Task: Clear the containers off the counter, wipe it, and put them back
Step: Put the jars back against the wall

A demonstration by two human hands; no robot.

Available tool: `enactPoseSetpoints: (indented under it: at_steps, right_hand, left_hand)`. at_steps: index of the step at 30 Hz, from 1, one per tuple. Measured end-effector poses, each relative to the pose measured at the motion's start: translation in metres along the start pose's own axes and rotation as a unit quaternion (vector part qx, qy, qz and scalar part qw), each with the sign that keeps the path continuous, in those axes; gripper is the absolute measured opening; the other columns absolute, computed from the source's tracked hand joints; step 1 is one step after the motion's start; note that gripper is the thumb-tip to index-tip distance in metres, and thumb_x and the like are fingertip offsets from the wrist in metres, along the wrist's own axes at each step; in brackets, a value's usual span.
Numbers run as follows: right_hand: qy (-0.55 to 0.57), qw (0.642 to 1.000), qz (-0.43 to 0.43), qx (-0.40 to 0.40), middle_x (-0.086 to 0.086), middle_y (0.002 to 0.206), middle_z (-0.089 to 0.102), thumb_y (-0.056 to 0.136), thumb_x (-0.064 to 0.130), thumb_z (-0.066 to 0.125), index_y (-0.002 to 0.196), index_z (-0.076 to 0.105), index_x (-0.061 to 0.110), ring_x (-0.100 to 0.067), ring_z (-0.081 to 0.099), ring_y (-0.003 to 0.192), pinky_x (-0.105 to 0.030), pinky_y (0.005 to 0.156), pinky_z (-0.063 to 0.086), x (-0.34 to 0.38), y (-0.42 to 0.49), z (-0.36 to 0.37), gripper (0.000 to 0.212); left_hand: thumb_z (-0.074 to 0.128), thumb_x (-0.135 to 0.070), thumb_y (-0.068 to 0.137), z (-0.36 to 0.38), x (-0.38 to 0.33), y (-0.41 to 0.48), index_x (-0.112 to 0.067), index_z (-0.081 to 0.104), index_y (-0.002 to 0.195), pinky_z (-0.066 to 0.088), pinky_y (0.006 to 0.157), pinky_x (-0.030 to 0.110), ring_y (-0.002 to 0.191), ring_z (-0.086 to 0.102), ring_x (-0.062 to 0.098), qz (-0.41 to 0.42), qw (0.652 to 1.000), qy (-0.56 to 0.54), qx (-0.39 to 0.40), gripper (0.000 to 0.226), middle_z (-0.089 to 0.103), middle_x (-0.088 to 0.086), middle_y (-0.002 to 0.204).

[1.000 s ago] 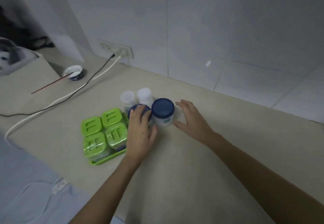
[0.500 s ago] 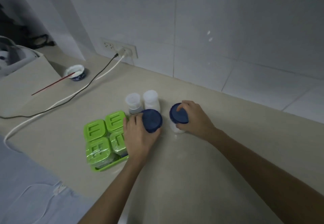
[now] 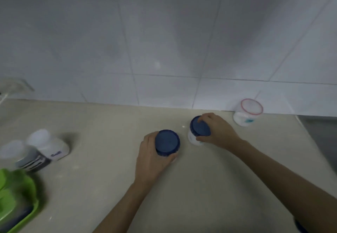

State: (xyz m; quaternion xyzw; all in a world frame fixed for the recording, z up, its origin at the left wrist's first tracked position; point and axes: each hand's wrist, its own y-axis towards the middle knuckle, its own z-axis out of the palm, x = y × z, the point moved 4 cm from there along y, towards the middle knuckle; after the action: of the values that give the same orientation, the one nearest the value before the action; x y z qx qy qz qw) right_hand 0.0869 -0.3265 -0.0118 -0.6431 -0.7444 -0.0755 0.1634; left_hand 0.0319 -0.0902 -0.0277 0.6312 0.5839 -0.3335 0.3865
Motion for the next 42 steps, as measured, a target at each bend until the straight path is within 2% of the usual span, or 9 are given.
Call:
enactPoseSetpoints:
  at_steps: [7,14,19,25,28,30,32,36,42]
  right_hand:
    - [-0.112,0.993,0.019,-0.037,-0.008,0.125,0.055,0.070,0.061,0.067,0.123,0.049,0.017,-0.029,0.057,0.102,-0.037,0.087,0.045,-0.087,0.017,-0.045,0.071]
    - [-0.173,0.979,0.012,-0.110,-0.010,0.110,0.061,0.073,0.071,0.055,0.118,0.053,0.013,-0.030,0.057,0.094,-0.037,0.087,0.038,-0.127,0.045,-0.047,0.073]
    - [-0.140,0.977,0.009,-0.158,-0.011,0.093,0.060,0.066,0.073,0.059,0.105,0.059,0.013,-0.031,0.058,0.081,-0.039,0.075,0.044,-0.135,0.057,-0.039,0.071]
    - [-0.137,0.975,0.025,-0.173,-0.012,0.100,0.064,0.069,0.076,0.050,0.103,0.061,0.012,-0.033,0.060,0.090,-0.044,0.086,0.047,-0.136,0.050,-0.037,0.073]
    - [-0.089,0.973,0.009,-0.213,-0.013,0.110,0.063,0.077,0.062,0.055,0.105,0.061,0.010,-0.032,0.060,0.098,-0.044,0.088,0.048,-0.128,0.030,-0.044,0.060]
    - [-0.008,0.962,-0.002,-0.273,-0.010,0.105,0.062,0.081,0.043,0.065,0.101,0.061,0.010,-0.028,0.059,0.093,-0.039,0.078,0.048,-0.118,0.013,-0.051,0.039]
    - [0.053,0.952,-0.004,-0.300,-0.009,0.097,0.060,0.083,0.032,0.065,0.096,0.059,0.011,-0.027,0.059,0.085,-0.038,0.072,0.048,-0.109,0.000,-0.052,0.026]
    - [0.034,0.971,-0.037,-0.232,-0.008,0.093,0.059,0.083,0.030,0.062,0.096,0.060,0.011,-0.028,0.060,0.081,-0.037,0.070,0.050,-0.063,-0.020,-0.026,0.024]
    - [0.001,0.986,-0.130,-0.103,-0.006,0.098,0.061,0.083,0.027,0.066,0.098,0.061,0.012,-0.026,0.061,0.081,-0.038,0.072,0.052,0.063,-0.019,0.013,0.021]
  left_hand:
    - [0.087,-0.035,0.054,0.106,-0.031,0.055,-0.019,0.050,0.115,0.050,0.084,0.029,0.105,0.053,0.014,-0.002,1.000,0.020,0.015,0.073,0.049,-0.008,0.111]
    - [0.088,-0.027,0.061,0.150,-0.049,0.115,-0.010,0.047,0.125,0.039,0.081,0.018,0.107,0.045,0.012,0.032,0.998,0.051,0.029,0.078,0.044,-0.003,0.116]
    - [0.089,-0.024,0.058,0.175,-0.058,0.148,-0.005,0.050,0.122,0.047,0.085,0.030,0.109,0.052,0.022,0.045,0.996,0.070,0.023,0.077,0.051,0.010,0.121]
    - [0.088,-0.041,0.059,0.179,-0.052,0.146,-0.014,0.045,0.127,0.046,0.092,0.026,0.115,0.048,0.014,0.060,0.996,0.065,0.030,0.085,0.044,-0.005,0.120]
    - [0.076,-0.055,0.068,0.171,-0.047,0.123,-0.017,0.028,0.143,0.028,0.113,0.029,0.138,0.027,0.016,0.023,0.996,0.081,0.038,0.096,0.027,0.002,0.147]
    - [0.067,-0.047,0.082,0.155,-0.040,0.103,-0.012,0.023,0.146,0.017,0.112,0.023,0.143,0.018,0.020,0.010,0.993,0.113,0.040,0.086,0.016,0.008,0.155]
    - [0.062,-0.039,0.088,0.140,-0.030,0.086,-0.008,0.028,0.144,0.019,0.112,0.024,0.142,0.022,0.024,0.018,0.986,0.156,0.056,0.073,0.020,0.012,0.154]
    - [0.059,-0.030,0.089,0.087,-0.016,0.051,-0.012,0.037,0.139,0.028,0.110,0.030,0.136,0.030,0.026,0.023,0.970,0.224,0.088,0.057,0.026,0.011,0.150]
    - [0.057,-0.024,0.088,-0.051,0.017,0.015,-0.010,0.045,0.132,0.038,0.103,0.035,0.126,0.039,0.027,0.011,0.957,0.287,0.045,0.048,0.042,0.010,0.137]
